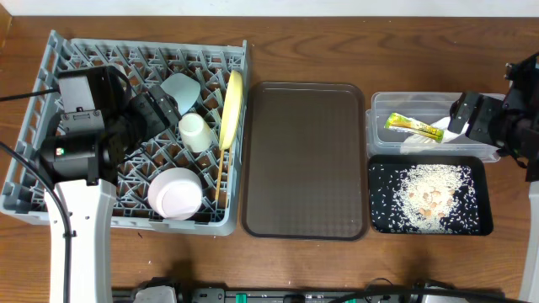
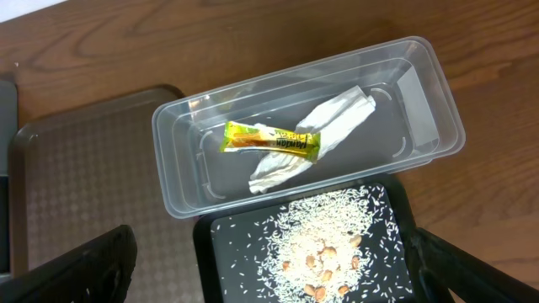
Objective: Sort waste into correct bins and load items into the dishwasher
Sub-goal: 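Stand the yellow plate upright in the rack slots and release it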
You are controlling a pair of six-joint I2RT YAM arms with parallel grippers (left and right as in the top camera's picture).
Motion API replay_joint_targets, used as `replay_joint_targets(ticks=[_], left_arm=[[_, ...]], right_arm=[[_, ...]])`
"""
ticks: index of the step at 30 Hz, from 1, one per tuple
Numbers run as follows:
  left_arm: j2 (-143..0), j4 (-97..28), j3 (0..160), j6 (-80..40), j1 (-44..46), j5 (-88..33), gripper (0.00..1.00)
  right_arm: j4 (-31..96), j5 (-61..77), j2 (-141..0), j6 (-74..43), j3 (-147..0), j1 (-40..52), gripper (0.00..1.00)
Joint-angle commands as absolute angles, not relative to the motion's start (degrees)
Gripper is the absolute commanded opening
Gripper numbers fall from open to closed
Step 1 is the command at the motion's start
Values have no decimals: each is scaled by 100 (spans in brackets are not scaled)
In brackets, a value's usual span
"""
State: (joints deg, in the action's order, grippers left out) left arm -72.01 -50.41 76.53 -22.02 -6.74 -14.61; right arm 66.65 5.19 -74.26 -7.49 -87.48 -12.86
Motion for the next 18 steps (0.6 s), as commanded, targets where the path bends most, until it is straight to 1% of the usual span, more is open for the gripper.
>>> replay_joint_targets(ticks=[1, 10, 15, 18], left_arm=[[-7225, -5054, 7666, -2102, -690, -1363, 94], [-7234, -5052, 7666, -2099, -690, -1323, 94], [-7234, -5052, 7666, -2091, -690, -731, 94], [-7234, -5052, 7666, -1885, -690, -464, 94]], right_arm=[[6672, 541, -7426, -827, -8809, -1306, 99], [6672, 541, -7426, -827, -8809, -1306, 99], [6672, 543, -7426, -827, -8809, -1306, 99], [6672, 541, -7426, -827, -8809, -1306, 99]])
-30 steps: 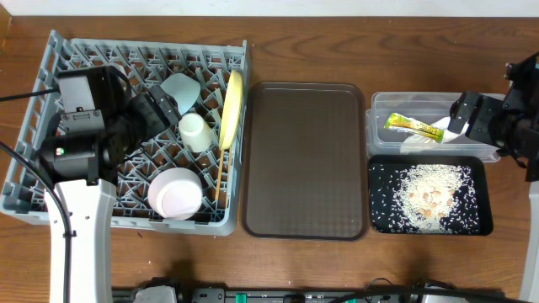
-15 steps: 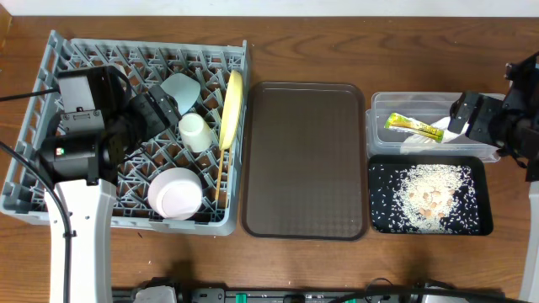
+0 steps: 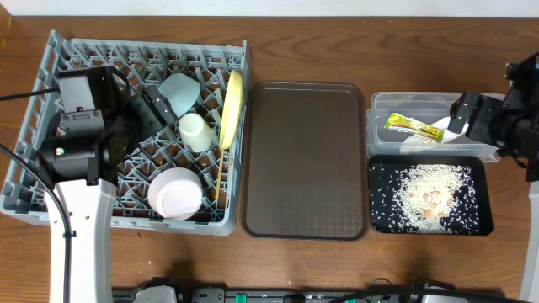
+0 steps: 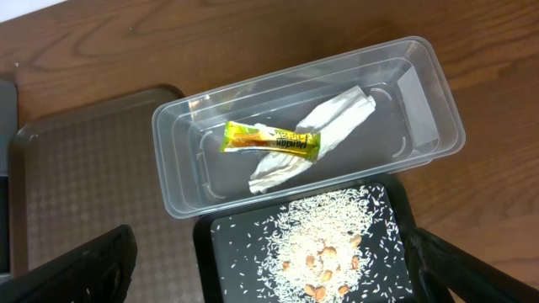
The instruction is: Sort waste into correct bins and load items into the dishwasher
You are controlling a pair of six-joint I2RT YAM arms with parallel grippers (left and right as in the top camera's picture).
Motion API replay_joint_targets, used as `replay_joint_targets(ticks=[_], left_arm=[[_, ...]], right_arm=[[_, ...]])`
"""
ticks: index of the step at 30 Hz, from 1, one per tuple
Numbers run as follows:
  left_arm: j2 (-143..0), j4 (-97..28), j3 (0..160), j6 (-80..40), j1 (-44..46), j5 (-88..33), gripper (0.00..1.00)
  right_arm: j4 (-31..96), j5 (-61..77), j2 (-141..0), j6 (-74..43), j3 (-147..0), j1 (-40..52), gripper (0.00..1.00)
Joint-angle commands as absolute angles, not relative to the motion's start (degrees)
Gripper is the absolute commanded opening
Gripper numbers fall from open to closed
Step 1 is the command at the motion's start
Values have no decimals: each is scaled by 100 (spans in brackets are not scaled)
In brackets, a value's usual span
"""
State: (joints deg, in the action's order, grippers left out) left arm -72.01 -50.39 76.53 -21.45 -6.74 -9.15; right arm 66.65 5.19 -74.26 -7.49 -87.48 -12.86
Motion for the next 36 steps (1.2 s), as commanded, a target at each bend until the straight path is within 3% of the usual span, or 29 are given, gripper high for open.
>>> replay_joint_targets(ticks=[1, 10, 16, 25, 30, 36], left_arm=[[-7234, -5052, 7666, -1841, -690, -464, 94], [-6761, -5030, 7588, -1841, -668, -668, 94], [-5284, -5028, 7024, -1839, -642, -176, 93], [-2506, -4818, 4807, -1844, -642, 373, 94], [-1288, -3852, 3380, -1844, -642, 373, 94], [-401, -1024, 1708, -1844, -642, 366, 94]], right_arm=[[6672, 541, -7426, -827, -8809, -1306, 99], [6672, 541, -7426, -827, -8809, -1306, 99], [6672, 541, -7426, -827, -8809, -1306, 99], [6672, 541, -7426, -827, -8809, -1306, 99], [6672, 541, -7426, -827, -8809, -1306, 99], [6672, 541, -7426, -827, -8809, -1306, 99]])
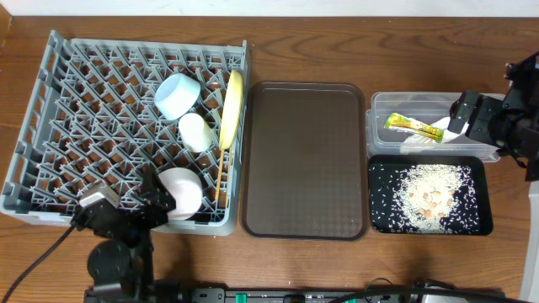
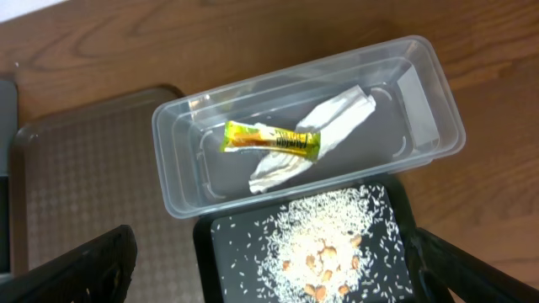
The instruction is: Sort waste into correct bins and load items into the dishwasher
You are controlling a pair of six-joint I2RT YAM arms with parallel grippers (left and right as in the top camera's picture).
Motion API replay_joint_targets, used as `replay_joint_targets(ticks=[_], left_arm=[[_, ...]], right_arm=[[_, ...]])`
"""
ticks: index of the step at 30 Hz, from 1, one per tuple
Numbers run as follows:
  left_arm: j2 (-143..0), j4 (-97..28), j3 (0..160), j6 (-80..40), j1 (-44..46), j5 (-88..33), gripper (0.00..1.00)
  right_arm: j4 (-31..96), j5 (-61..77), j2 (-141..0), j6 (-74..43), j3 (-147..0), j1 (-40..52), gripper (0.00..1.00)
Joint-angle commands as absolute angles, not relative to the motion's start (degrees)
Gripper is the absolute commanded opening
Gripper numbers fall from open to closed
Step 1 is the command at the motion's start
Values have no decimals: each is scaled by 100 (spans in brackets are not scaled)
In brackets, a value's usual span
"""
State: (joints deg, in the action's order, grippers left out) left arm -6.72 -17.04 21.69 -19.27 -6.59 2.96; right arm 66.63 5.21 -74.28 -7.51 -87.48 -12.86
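Note:
The grey dish rack (image 1: 50,101) at the left holds a light blue bowl (image 1: 177,95), a cream cup (image 1: 195,132), a yellow plate (image 1: 232,105) on edge, a white bowl (image 1: 181,192) and a wooden stick (image 1: 220,177). My left gripper (image 1: 156,202) is low at the rack's front edge, beside the white bowl; its jaw state is unclear. The clear bin (image 2: 421,76) holds a yellow wrapper (image 2: 269,140) and a white napkin (image 2: 333,126). Rice and nuts (image 2: 324,248) lie in the black tray (image 2: 206,252). My right gripper (image 2: 269,269) hangs open and empty above both.
A brown serving tray (image 1: 305,160) lies bare between the rack and the two bins. The right arm (image 1: 505,126) stands at the table's right edge. Wooden table shows behind the rack and the bins.
My left arm has gone from over the rack's left side to the table's front edge below the rack. The blue bowl lies uncovered in the rack. The right arm has not moved.
My left gripper was first at the blue bowl in the rack's back part. Then it stood open a little back from the bowl, which stayed in the rack. Now the arm is down at the front edge. The right gripper stayed open over the bins throughout.

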Motion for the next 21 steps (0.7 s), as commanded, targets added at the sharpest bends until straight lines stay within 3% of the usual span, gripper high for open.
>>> replay_joint_targets(ticks=[1, 8, 21], left_arm=[[-301, -331, 1406, -1846, -642, 349, 94], [-89, 1367, 410, -1844, -567, 290, 94], [-8, 676, 21, -1579, -532, 370, 94]], right_arm=[[6672, 541, -7426, -827, -8809, -1306, 99], [6672, 541, -7426, -827, -8809, -1306, 99], [6672, 541, -7426, -827, -8809, -1306, 99]])
